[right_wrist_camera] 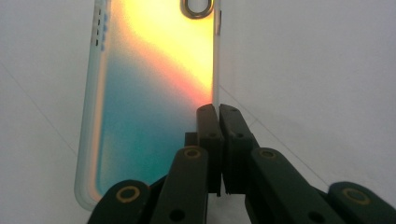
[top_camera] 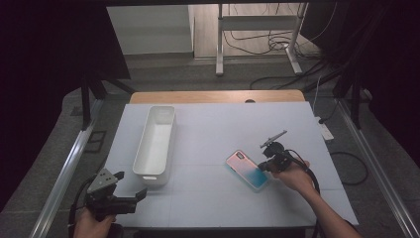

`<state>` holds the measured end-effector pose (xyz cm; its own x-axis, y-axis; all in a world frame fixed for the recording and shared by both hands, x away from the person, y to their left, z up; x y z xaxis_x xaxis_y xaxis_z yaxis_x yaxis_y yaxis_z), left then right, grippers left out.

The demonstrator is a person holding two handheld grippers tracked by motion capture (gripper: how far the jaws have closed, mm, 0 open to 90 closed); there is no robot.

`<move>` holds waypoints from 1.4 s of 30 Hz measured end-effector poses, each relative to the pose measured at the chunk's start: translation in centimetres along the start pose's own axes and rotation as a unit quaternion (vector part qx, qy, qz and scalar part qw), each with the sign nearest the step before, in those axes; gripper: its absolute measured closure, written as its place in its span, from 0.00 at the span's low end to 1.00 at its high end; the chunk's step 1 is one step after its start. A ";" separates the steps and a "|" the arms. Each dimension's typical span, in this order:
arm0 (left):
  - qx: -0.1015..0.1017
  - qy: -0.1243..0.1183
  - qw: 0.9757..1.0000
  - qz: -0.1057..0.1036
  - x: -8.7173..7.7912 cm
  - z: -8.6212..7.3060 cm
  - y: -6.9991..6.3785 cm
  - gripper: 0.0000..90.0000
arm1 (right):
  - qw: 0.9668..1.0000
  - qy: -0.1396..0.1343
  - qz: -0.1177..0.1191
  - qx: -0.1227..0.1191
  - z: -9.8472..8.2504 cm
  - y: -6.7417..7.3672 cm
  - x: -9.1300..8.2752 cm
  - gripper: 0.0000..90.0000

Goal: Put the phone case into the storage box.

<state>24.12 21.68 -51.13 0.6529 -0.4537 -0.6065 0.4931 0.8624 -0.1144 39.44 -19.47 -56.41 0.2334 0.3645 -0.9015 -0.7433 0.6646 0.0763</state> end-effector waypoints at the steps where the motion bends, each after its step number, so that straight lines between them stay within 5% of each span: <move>1: 0.000 0.000 1.000 0.000 0.0 0.0 0.0 0.03 | 1.000 0.000 0.000 0.000 0.0 0.0 0.0 0.97; 16: 0.006 0.001 1.000 -0.008 0.2 0.5 -0.5 0.00 | 0.998 -0.065 0.002 -0.011 1.4 0.7 -2.4 0.97; 21: -0.007 -0.010 0.999 -0.032 0.1 1.6 -0.7 0.00 | 0.996 -0.090 -0.001 -0.015 1.9 0.9 -3.3 0.97; 42: 0.001 -0.034 0.997 -0.069 2.4 6.2 -1.9 0.00 | 0.990 -0.138 -0.007 -0.022 2.9 1.8 -5.4 0.98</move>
<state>28.33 17.51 -47.50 0.6160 -0.5817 -0.5312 0.5813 0.7907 -0.1920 38.63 -18.37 -50.16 0.4017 0.5242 -0.7509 -0.7644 0.6435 0.0403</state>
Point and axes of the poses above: each handheld gripper's, and its own axes: x roughly forward along the jaws, z roughly out of its top, y roughly to its left, the point moved 8 cm from there along x, roughly forward along the jaws, and after that the axes turned 1 degree about -x, right-handed, at the moved point
